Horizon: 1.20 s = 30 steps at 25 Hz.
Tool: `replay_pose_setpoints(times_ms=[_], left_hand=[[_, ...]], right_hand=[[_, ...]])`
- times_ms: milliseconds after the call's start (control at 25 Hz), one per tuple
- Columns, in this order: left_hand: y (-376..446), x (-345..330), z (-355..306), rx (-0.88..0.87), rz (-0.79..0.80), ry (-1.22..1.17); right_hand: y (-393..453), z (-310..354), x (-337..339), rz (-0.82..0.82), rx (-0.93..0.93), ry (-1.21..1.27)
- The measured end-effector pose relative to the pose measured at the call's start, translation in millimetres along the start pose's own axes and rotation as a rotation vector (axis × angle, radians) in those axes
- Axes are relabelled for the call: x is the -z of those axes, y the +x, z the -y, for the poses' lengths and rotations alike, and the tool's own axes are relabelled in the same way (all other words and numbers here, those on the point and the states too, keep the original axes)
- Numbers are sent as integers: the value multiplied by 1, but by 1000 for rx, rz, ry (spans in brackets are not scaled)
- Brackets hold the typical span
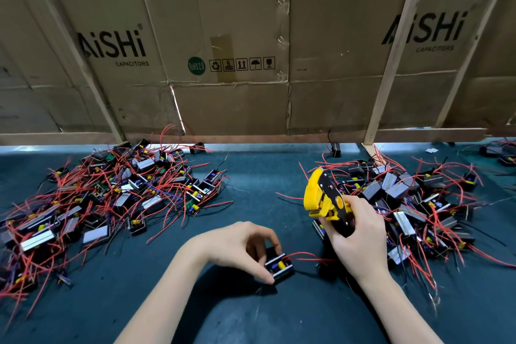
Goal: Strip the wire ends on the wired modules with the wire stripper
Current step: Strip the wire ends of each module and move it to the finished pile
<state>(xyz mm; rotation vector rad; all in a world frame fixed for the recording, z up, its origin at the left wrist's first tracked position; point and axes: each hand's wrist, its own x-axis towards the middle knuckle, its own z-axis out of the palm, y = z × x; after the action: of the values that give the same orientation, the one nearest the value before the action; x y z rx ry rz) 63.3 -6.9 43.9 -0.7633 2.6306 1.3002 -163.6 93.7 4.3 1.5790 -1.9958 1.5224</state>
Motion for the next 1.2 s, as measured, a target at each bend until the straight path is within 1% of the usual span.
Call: replay_pose_setpoints(times_ms=[120,240,280,320,400,440,480,520,560,600,640,680,720,760,800,840,880,920,960,1000,1040,1080,1120,1200], left_hand=[[-1,-7,-3,110,-154,118],[-9,7,13,212,-341,94],[-12,17,23,274,-426,103],[-15,28,34,350,-528,161],[-19,45,52,531,-753,351],[-21,49,59,596,-857,413],[-23,51,65,627,-925,433],[-25,52,69,630,-940,428],[-28,53,71,609,-918,400],[-32,57,71,560,-919,312],[-38,61,70,486,-956,175],[-44,68,69,408,-1061,43],[-51,79,71,355,-1231,21],[-58,91,76,366,-1421,108],[-66,102,83,419,-1565,220],[-74,113,95,492,-1654,300],[-81,124,110,591,-1664,340],[-87,132,128,707,-1601,347],[-91,137,145,830,-1470,350],[-93,138,159,922,-1294,339],[-93,136,168,958,-1134,314],[-93,133,174,948,-1040,273],[-94,130,178,911,-1015,224],[-96,133,178,865,-1024,160]], right_hand=[[0,1,0,2,15,-20],[0,1,1,9,19,-25],[0,1,1,11,18,-26],[0,1,1,12,17,-28],[0,1,0,16,16,-30],[-1,1,0,19,18,-33],[-1,1,0,22,22,-40],[-1,0,0,24,27,-47],[-1,0,0,26,30,-52],[-1,-1,0,28,34,-54],[-1,-1,0,29,37,-53],[-2,-1,0,28,41,-51],[-1,-1,-1,29,42,-47],[-1,-1,-1,32,41,-45],[0,-1,-2,36,39,-47],[0,-1,-2,41,40,-53],[-1,-1,-2,45,41,-58],[-1,-1,-2,49,42,-60],[-1,-1,-2,49,41,-61],[-1,-1,-2,48,40,-62],[-1,-2,-2,47,39,-60],[-1,-2,-3,48,40,-55],[-1,-3,-3,50,42,-50],[-1,-3,-5,52,42,-50]])
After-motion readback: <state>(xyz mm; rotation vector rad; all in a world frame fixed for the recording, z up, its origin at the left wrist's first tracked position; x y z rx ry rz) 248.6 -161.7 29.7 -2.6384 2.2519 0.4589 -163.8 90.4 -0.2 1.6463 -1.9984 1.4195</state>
